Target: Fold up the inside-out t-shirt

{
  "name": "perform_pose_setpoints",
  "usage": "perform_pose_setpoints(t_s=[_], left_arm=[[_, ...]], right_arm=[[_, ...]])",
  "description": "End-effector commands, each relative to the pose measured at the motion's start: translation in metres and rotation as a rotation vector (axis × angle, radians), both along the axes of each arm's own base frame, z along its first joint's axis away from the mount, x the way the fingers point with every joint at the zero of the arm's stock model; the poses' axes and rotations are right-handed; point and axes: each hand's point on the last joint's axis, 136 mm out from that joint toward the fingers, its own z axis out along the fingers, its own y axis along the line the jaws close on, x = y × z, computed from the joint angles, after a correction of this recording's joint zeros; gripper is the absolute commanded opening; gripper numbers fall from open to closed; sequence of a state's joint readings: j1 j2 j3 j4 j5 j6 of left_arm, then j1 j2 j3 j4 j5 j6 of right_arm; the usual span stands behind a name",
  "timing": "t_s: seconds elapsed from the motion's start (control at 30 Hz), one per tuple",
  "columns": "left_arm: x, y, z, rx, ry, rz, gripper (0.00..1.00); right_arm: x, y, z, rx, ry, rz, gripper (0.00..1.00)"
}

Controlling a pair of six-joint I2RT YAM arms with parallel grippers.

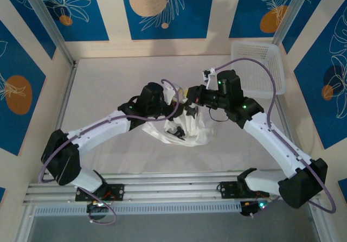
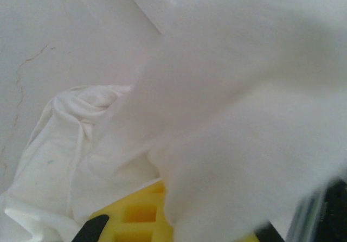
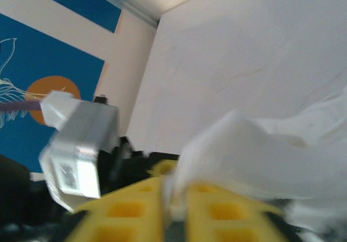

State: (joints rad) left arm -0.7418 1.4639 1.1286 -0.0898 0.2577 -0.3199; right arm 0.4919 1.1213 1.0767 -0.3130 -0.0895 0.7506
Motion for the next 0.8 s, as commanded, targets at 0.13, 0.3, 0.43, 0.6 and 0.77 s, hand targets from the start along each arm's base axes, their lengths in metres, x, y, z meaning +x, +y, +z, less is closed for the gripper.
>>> perform_pose_setpoints(t_s=[0.13,0.3,0.43,0.6,0.77], left_arm=[[-0.007,0.016,0.080,-0.257,0.045,0.002,0.00],[0.004,0.044,0.136,-0.286,-0.048,0.074,0.00],[0.018,0.087,0.198,-0.320,-0.144,0.172,0.00],[0.007,0.086,0.221,-0.347,-0.198,0.087,0.00],[-0.043,0.034,0.140,-0.189,-0.175,-0.163,0.00]], right_arm=[[-0.010,-0.013,-0.101,-0.157,-0.047,-0.019,0.70],[-0.007,-0.052,-0.210,-0.342,0.223,-0.290,0.50],[-0.013,-0.090,-0.230,-0.425,0.260,-0.418,0.38],[-0.012,-0.093,-0.193,-0.327,0.164,-0.365,0.41],[-0.017,-0.086,-0.134,-0.194,0.039,-0.304,0.52]])
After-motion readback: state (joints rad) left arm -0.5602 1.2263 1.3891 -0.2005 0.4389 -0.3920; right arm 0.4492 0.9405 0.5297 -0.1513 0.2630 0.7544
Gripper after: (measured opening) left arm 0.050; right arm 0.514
